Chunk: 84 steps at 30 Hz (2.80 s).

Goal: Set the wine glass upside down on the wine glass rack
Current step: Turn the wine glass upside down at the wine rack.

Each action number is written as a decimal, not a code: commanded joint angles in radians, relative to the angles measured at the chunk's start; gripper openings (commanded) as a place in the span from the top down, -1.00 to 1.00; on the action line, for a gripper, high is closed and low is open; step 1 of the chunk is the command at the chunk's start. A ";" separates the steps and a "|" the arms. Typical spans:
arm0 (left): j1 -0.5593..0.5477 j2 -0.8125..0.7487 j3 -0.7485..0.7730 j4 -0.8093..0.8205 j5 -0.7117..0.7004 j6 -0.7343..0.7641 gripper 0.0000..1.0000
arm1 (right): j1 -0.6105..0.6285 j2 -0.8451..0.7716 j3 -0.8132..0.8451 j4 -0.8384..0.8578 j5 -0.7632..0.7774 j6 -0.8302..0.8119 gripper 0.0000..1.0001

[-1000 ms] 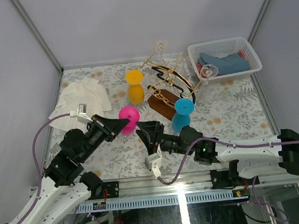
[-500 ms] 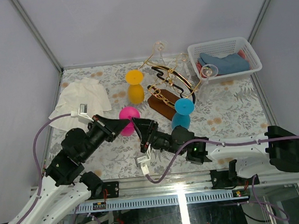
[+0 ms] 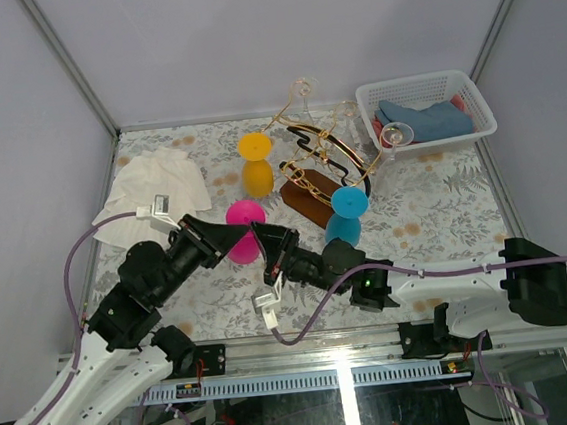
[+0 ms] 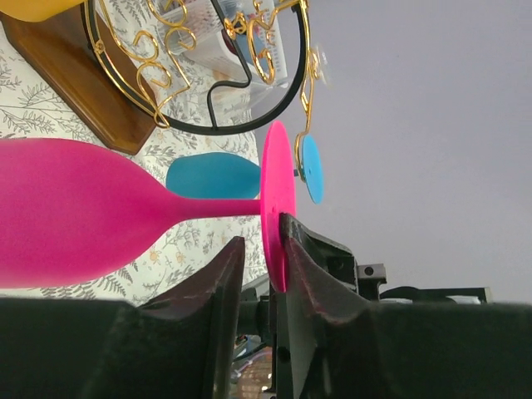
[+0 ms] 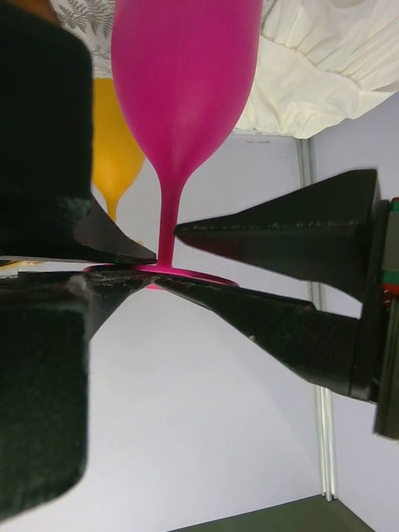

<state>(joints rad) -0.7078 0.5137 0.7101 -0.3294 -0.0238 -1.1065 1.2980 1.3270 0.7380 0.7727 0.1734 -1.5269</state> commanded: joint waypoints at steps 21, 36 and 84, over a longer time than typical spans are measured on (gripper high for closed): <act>-0.002 -0.097 0.004 0.045 -0.044 0.567 -0.79 | 0.004 -0.344 -0.008 -0.239 0.108 0.477 1.00; -0.002 -0.105 -0.204 0.491 0.184 0.752 -0.80 | 0.005 -0.389 0.117 -0.511 0.001 0.653 1.00; -0.002 0.127 0.120 -0.093 0.007 0.758 -0.99 | 0.004 -0.376 0.141 -0.588 0.022 0.796 1.00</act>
<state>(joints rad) -0.7082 0.7280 0.9146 -0.6140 -0.0952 -0.3847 1.3033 0.9714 0.8536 0.1032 0.2150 -0.7692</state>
